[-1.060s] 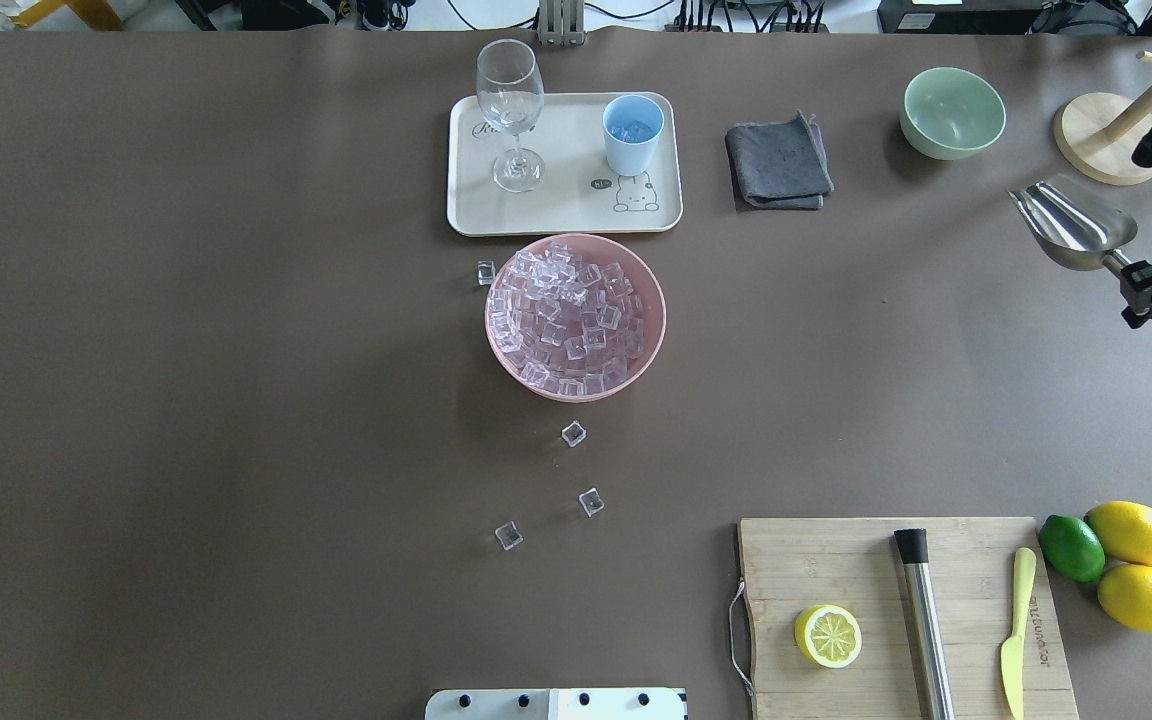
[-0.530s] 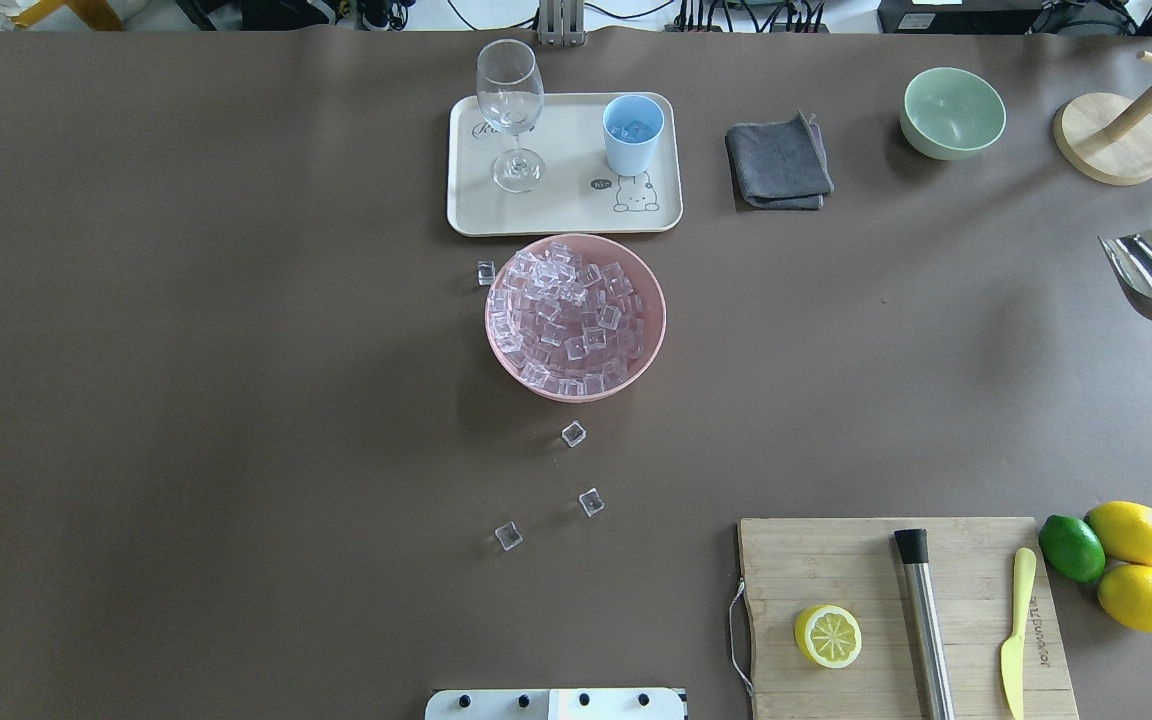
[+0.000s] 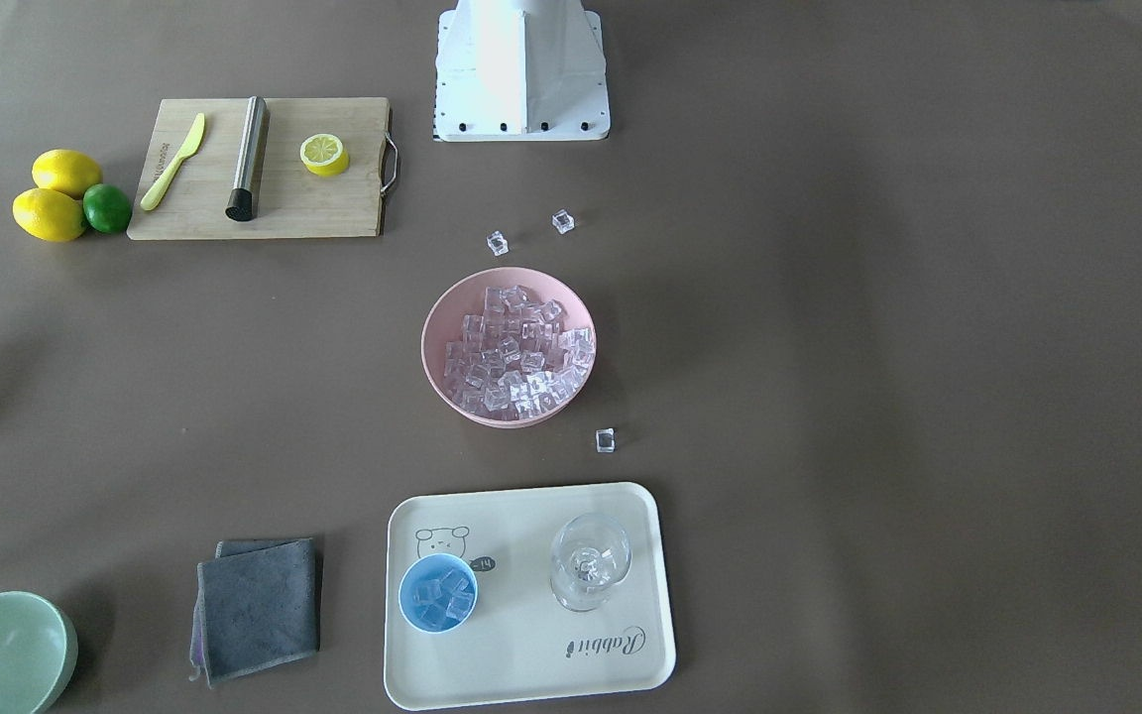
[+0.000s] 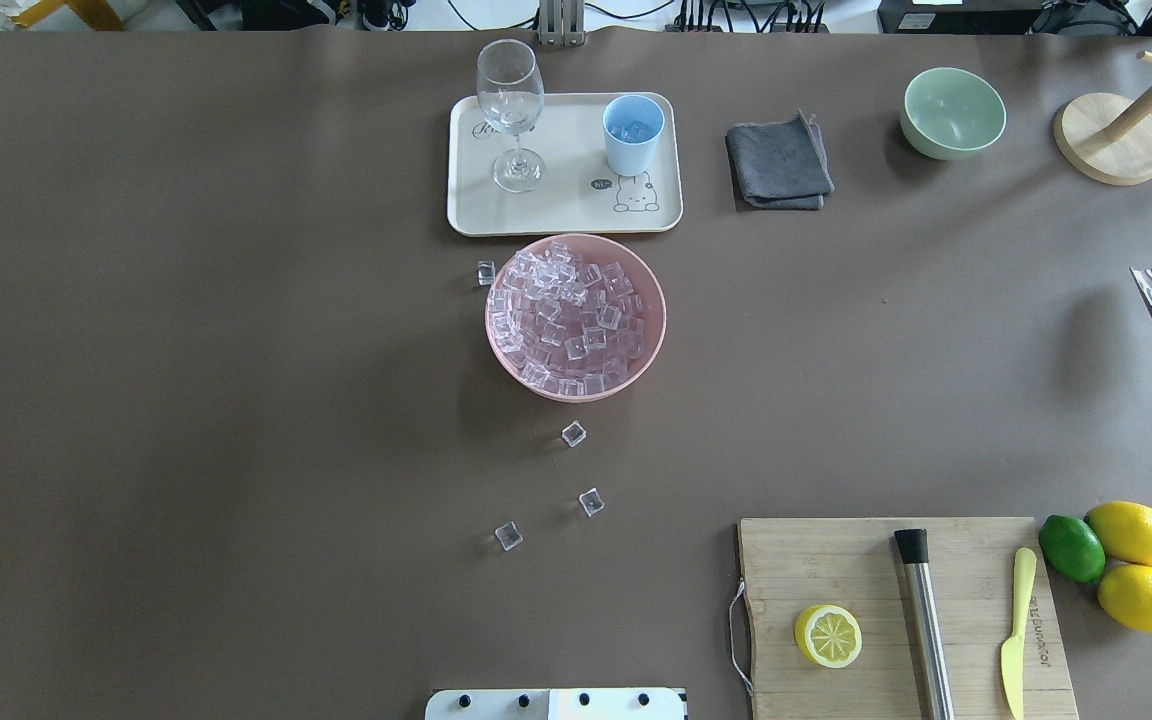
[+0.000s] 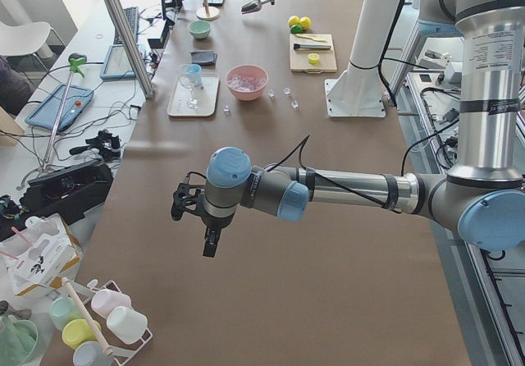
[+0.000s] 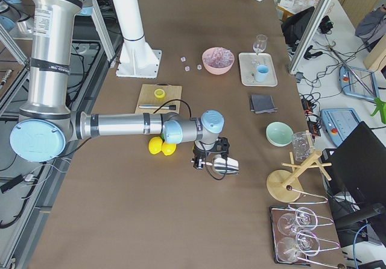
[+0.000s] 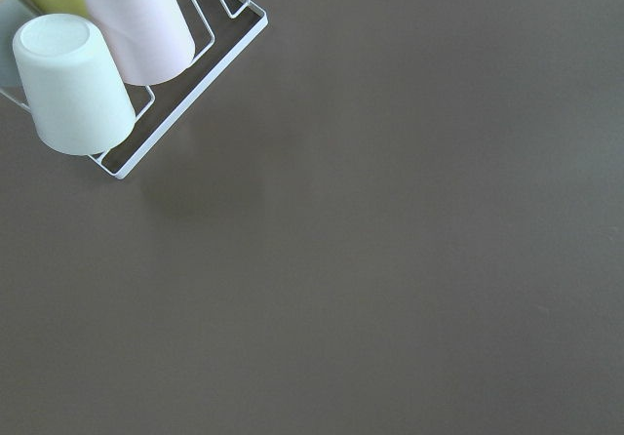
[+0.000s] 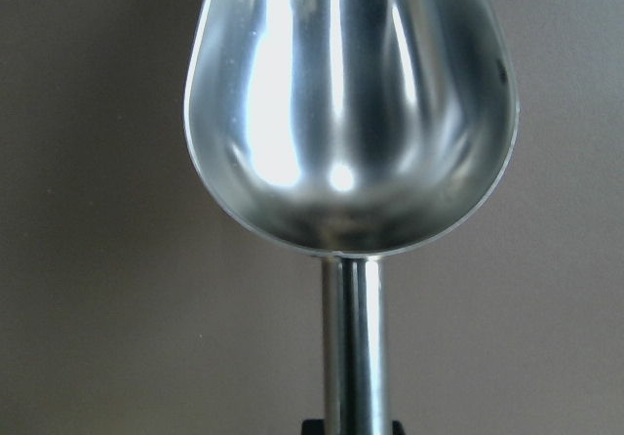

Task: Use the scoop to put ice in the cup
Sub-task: 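Carry the empty scoop back and set it down near the table edge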

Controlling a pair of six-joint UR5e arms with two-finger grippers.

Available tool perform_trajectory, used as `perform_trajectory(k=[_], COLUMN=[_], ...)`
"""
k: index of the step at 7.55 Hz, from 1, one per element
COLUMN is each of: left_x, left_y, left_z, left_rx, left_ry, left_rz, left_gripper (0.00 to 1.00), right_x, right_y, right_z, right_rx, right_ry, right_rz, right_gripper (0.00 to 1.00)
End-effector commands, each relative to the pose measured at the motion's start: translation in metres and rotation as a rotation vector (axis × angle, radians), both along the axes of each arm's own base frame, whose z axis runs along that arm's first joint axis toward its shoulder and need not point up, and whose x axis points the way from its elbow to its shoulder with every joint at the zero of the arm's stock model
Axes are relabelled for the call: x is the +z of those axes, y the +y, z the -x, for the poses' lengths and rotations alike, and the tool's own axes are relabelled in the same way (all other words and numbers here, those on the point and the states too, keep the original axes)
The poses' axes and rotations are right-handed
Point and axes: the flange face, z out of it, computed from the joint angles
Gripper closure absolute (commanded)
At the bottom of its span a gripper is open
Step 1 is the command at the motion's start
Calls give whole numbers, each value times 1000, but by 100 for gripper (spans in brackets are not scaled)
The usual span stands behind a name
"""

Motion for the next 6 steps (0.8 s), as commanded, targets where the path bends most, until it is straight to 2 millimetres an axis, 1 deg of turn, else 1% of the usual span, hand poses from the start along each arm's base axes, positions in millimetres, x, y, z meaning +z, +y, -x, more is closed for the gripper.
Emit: perform_trajectory(k=[1, 2, 3, 4, 5, 6], left_x=[0, 0, 0, 0, 0, -1], left_y=[0, 0, 0, 0, 0, 0], left_z=[0, 0, 0, 0, 0, 0], left_rx=[0, 0, 0, 0, 0, 0], left_ry=[0, 1, 1, 1, 1, 1], left_rz=[1, 0, 0, 0, 0, -1], left_gripper=[0, 0, 0, 0, 0, 0], right_x=[17, 21, 19, 14, 11, 11], right_y=[8, 9, 7, 1, -2, -4], right_z=[-5, -5, -5, -12, -25, -49], right_rx=[13, 13, 13, 30, 51, 60], right_ry=[0, 4, 5, -6, -12, -28], right_rz=[2, 9, 4, -6, -16, -49], right_gripper=[93, 32, 1, 0, 0, 0])
